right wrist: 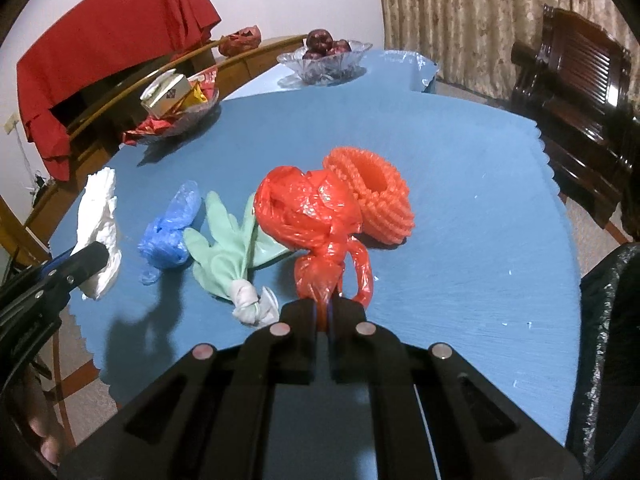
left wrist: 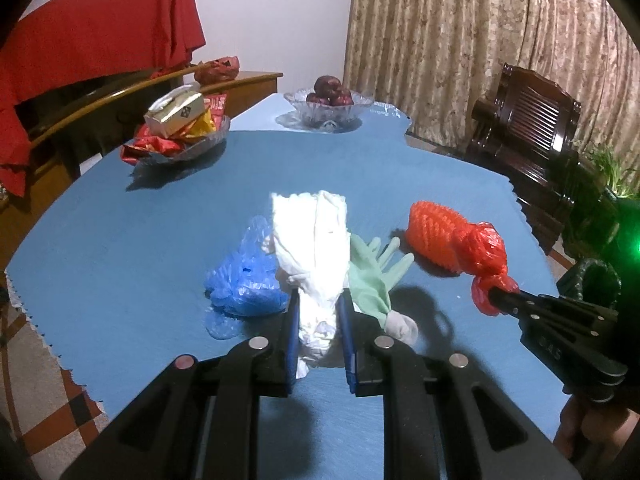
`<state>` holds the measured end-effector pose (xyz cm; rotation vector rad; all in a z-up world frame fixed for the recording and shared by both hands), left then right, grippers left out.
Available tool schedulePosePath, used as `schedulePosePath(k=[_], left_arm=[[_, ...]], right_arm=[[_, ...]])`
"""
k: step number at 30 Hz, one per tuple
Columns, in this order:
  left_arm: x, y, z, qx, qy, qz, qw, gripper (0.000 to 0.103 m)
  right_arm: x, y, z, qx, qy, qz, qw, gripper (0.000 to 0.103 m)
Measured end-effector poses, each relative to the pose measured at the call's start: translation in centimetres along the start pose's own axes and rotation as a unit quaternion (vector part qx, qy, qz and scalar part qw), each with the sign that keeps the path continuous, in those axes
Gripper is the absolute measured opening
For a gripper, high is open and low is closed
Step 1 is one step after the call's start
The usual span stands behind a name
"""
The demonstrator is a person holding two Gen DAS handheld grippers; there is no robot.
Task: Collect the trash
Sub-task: 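Carry the tissue and red bag over the black trash bin with both tools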
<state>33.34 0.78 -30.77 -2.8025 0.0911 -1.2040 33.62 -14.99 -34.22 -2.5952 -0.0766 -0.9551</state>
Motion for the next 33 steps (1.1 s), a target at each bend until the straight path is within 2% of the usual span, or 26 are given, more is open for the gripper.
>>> schedulePosePath(k=[8,16,25,33], left_arm=[[0.2,0.7,-2.1,0.001,0.008,0.005,1.0,0.018],[0.5,2.5,-5.0,-0.004,0.02,0.012,0.9997,0.018],[0.8,7.1,-8.5,-0.021,0.031,0.028,0.9989,0.018],[0.5,12.1,-10.5,-0.035,0.025,0.035,0.9985,0.018]], right_arm=[[0.2,-0.4,-3.2,-0.001,0.015,-0.006,1.0,0.003],[0.3,0.1,-8.1,-0.003,0.04,-0.009,0.999,0.003],[-0.1,2.0,-13.8,-0.016,0.065,-0.008,0.998,0.003],[-1.3,4.9,-18.1,-0.033,0.073,-0.004,0.997,0.003]])
Point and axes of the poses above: each gripper's, at about its wrist camera, not at the fingertips, and z roughly the way its jaws point, y to its right, x to its top, the point moved 7 cm from there along z, roughly the way its jaws point, and after that the axes turned 12 degrees about x, right-handed, at the moved point
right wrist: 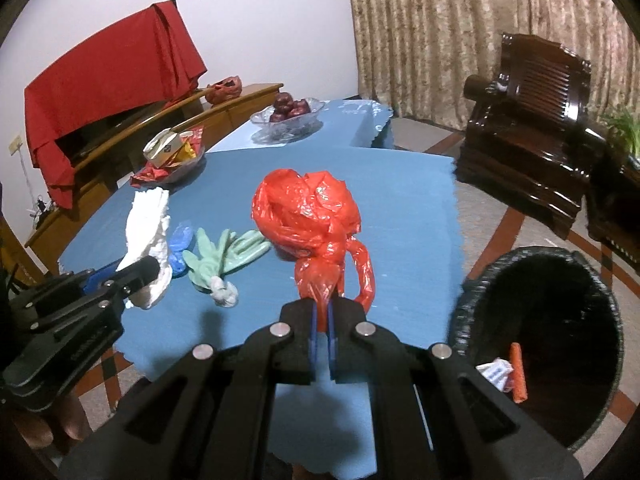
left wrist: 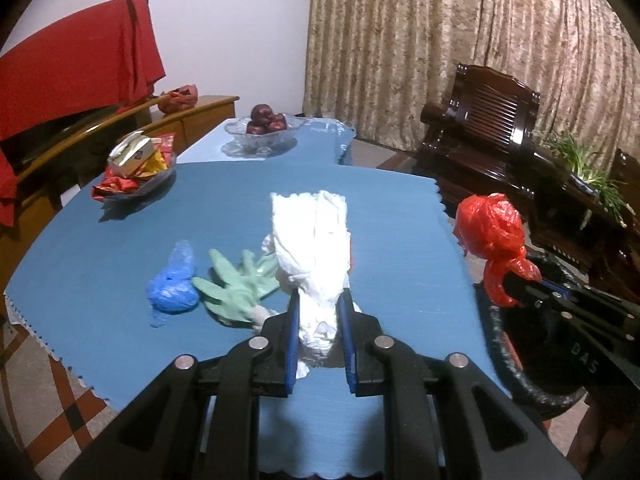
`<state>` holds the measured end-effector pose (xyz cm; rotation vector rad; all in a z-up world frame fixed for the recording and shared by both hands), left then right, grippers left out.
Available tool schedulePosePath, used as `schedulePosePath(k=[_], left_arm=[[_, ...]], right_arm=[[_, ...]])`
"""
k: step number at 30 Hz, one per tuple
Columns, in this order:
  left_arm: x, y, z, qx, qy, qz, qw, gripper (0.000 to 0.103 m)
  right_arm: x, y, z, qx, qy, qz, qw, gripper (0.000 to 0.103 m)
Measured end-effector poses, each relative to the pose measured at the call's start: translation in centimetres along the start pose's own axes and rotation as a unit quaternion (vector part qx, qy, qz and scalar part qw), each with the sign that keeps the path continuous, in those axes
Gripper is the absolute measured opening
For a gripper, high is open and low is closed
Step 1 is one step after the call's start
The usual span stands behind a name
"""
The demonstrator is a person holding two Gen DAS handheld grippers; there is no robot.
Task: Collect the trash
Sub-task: 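Carry the tissue and red bag over the black trash bin with both tools, then open both tools to drop the tissue and red bag into the bin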
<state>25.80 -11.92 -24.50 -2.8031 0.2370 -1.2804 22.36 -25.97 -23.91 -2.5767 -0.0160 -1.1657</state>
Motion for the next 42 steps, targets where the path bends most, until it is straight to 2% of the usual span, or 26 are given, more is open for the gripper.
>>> schedulePosePath(k=[7,14,21,28,36,38,39,40,41,42], left_arm=[[-0.2,5.2,-1.1,-0.006,-0.011,0.001,0.9999,0.018],[-0.8,12.6,-2.1,-0.038,-0.021,0.02,0.9989,0.018],[-1.6,20.2,-2.0,-0.073,-0.041,0.03,0.9961,0.018],[-3.8,27.0,-0.3,-0.103,-0.083,0.051,0.9898,0.018],[-5.8,31.3,2.5,-0.121,-0.112,0.088,0.9823,0.019],[-6.1,31.7,3.5,-0.122,-0.122,0.088,0.981,0.022],[-6.3,31.9,3.9,-0.119,-0.124,0.091,0.981,0.029],[-6.3,32.1,4.1,-0.119,-0.125,0.093,0.9805,0.04],[-6.4,32.2,4.4,-0.118,-0.123,0.094,0.9809,0.046],[-6.3,32.3,4.5,-0.114,-0.119,0.096,0.9815,0.054]], right_arm=[[0.0,3.9,-4.1,-0.024,0.013,0.0,1.0,0.003],[-1.0,9.5,-7.9,-0.058,0.019,0.015,0.998,0.003],[-3.8,16.4,-10.4,-0.097,0.009,0.047,0.994,0.003],[-7.1,22.7,-9.7,-0.118,-0.014,0.086,0.989,0.003],[-9.8,27.5,-6.9,-0.126,-0.043,0.115,0.984,0.003],[-10.3,28.1,-6.3,-0.129,-0.052,0.119,0.983,0.005],[-10.7,28.7,-5.8,-0.131,-0.06,0.123,0.982,0.009],[-11.0,29.0,-5.6,-0.132,-0.065,0.129,0.981,0.01],[-11.3,29.2,-5.5,-0.132,-0.067,0.134,0.98,0.02],[-11.7,29.6,-5.4,-0.135,-0.065,0.141,0.979,0.023]])
Point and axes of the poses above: each gripper's, at about its wrist camera, not at the fingertips, and z roughly the way its jaws point, y to its right, x to its top, the point moved 7 cm from there along z, roughly the way its jaws point, and after that the axes turned 12 degrees about x, right-handed, at the moved point
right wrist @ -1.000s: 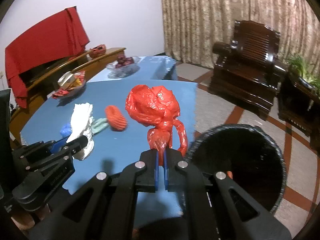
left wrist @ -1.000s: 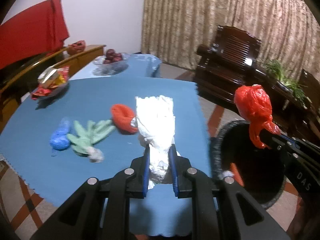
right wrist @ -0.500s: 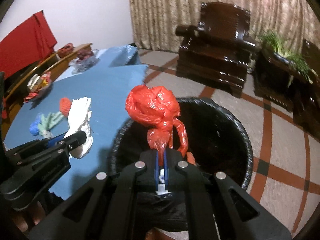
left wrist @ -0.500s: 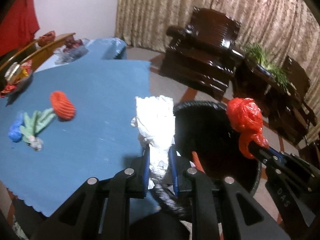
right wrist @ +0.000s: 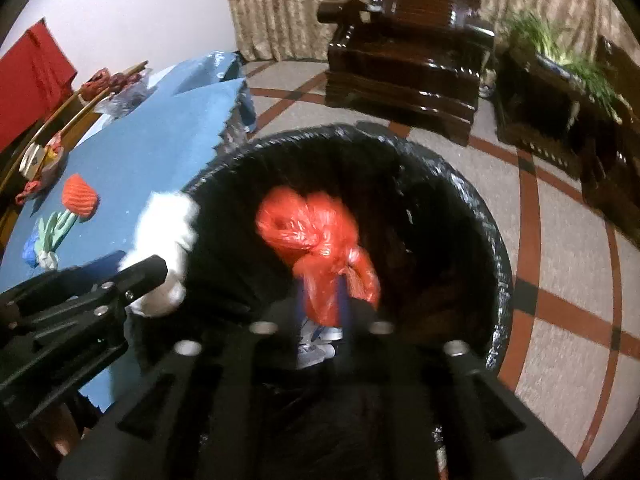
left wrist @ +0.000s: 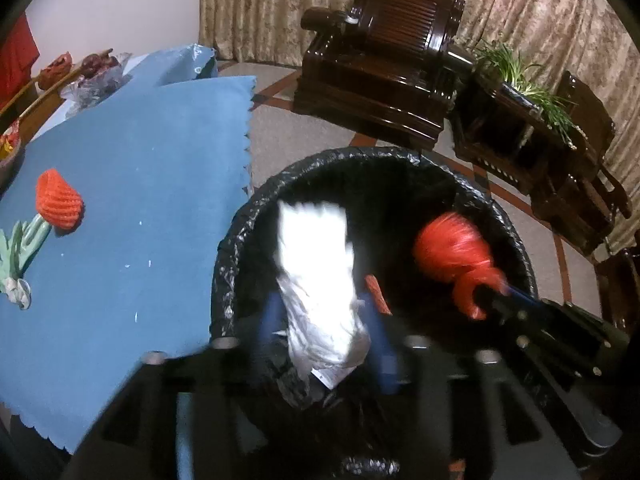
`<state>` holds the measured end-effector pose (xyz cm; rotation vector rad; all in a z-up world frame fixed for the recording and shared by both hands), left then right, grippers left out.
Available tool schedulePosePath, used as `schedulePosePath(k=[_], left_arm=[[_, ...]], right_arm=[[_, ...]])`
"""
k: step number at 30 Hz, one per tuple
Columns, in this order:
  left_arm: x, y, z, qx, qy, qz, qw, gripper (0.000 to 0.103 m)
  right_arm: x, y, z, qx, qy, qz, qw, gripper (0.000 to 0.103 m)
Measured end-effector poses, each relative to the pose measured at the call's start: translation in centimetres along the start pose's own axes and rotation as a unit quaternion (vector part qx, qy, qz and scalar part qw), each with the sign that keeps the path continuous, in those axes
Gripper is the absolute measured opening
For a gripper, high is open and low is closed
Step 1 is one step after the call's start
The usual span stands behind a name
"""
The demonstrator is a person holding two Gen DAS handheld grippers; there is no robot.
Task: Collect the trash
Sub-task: 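Open both tools to drop the tissue and red bag into the bin, then move both open tools back over the green glove and orange foam net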
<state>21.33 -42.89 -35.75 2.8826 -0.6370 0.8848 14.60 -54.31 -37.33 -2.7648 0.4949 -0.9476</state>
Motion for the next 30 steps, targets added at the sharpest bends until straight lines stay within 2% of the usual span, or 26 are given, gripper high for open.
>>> schedulePosePath(k=[11,16,21,24,30], left_arm=[[-0.4,-1.0,-0.1,0.006,-0.002,0.013,0.9999,0.058],[-0.2,-4.4,-2.0,0.024,0.017,0.005,0.9996,0.063],[0.1,-10.5,-3.8,0.057,0.043,-0.013,0.9974,0.063],[0.0,-15.6,-4.6,0.082,0.052,-0.038,0.9945,0.064],[-0.9,-25.9,-6.0,0.13,0.069,-0.085,0.9855,0.064]], right_arm=[[-1.4,0.1,-1.9,0.001,0.01,0.027,1.0,0.023],[-1.0,-2.3,-3.5,0.018,0.025,0.013,0.999,0.024],[-0.4,-7.7,-4.4,0.05,0.037,-0.016,0.998,0.029],[-0.2,-11.8,-4.2,0.073,0.041,-0.036,0.996,0.034],[0.2,-20.2,-2.9,0.115,0.035,-0.079,0.99,0.034]])
Point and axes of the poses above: each gripper's, at about its wrist camera, not at the fingertips, and z roughly the way its jaws point, y to its right, x to its top, the point moved 7 cm from there along z, roughly the way its jaws point, and after that the axes turned 12 degrees about x, right-handed, at the moved point
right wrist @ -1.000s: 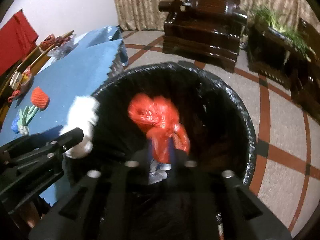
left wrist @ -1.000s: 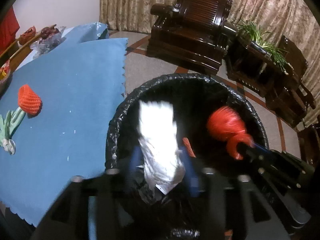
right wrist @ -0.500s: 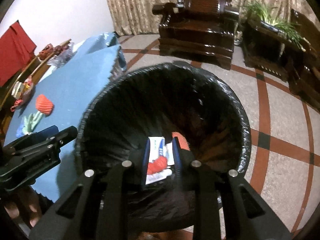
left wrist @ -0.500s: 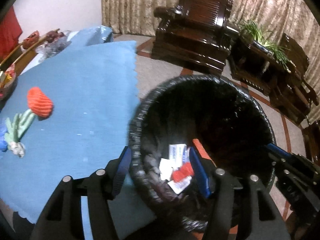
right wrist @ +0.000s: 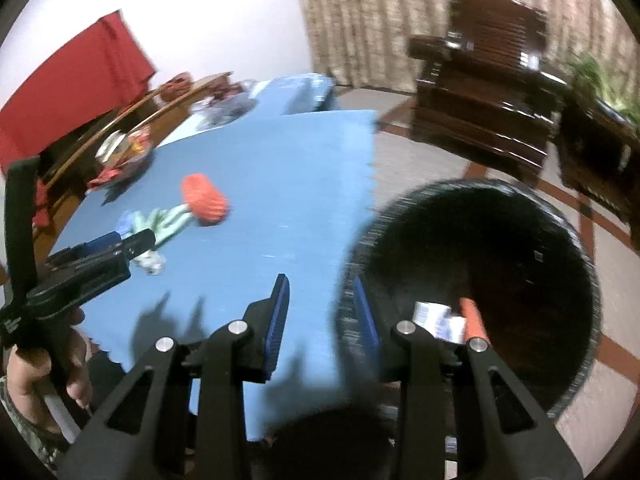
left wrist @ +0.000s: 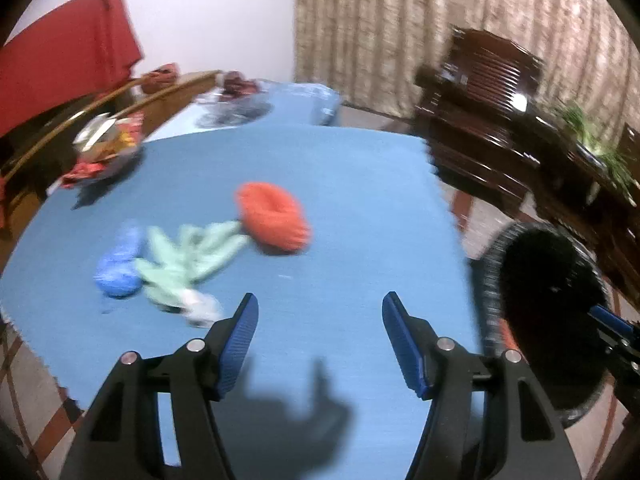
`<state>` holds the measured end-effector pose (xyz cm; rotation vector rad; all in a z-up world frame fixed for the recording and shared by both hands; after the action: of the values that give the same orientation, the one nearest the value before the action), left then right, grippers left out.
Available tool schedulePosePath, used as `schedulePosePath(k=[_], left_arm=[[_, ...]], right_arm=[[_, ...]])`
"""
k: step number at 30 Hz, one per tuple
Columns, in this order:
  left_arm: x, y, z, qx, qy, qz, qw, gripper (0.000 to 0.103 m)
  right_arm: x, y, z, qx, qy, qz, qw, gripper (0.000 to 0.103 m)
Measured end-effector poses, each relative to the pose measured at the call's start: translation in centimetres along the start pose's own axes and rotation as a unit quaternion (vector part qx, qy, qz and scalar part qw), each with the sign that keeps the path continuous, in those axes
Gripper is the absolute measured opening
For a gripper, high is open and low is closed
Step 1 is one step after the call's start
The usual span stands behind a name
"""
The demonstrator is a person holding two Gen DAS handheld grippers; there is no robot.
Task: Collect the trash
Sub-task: 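Move both open tools back over the green glove and orange foam net, then grasp the green rubber glove with the left tool while the right tool grasps the round orange foam net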
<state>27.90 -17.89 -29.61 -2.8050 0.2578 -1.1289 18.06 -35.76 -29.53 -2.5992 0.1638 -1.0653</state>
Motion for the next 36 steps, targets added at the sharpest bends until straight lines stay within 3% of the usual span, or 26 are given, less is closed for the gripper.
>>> schedulePosePath(k=[5,11,19,27,36], left_arm=[[0.0,-7.6,1.6,0.035,-0.001,-0.039,0.9986,0.064],[-0.9,-11.9,3.5,0.044,-0.004,-0.055,0.9975,0.064],[-1.3,-12.7,7.5,0.024,-0.014,-0.05,0.9983,0.064],[-1.3,-12.6,11.9,0.023,-0.029,-0.037,0.9986,0.064],[-2.0,-12.4,16.0,0.02,-0.056,-0.033,0.9977,0.064]], right_arm=[[1.1,-5.5,3.3,0.026,-0.007,-0.025,0.999,0.034],[2.6,-9.7,7.6,0.042,-0.011,-0.037,0.998,0.034],[3.9,-12.7,13.6,0.044,-0.022,-0.058,0.997,0.037],[4.8,-12.5,17.9,0.036,-0.018,-0.053,0.998,0.038],[4.2,-12.3,22.0,0.041,-0.043,-0.049,0.997,0.038]])
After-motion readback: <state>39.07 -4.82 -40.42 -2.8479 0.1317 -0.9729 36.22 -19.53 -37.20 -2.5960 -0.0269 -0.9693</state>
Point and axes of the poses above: each gripper's, at about its wrist camera, not at the fingertips, and z roughly the way its jaws point, y to its right, x to its top, the point moved 7 cm from there along z, roughly the way its jaws point, and after that the axes turned 12 degrees about x, right-handed, at the moved point
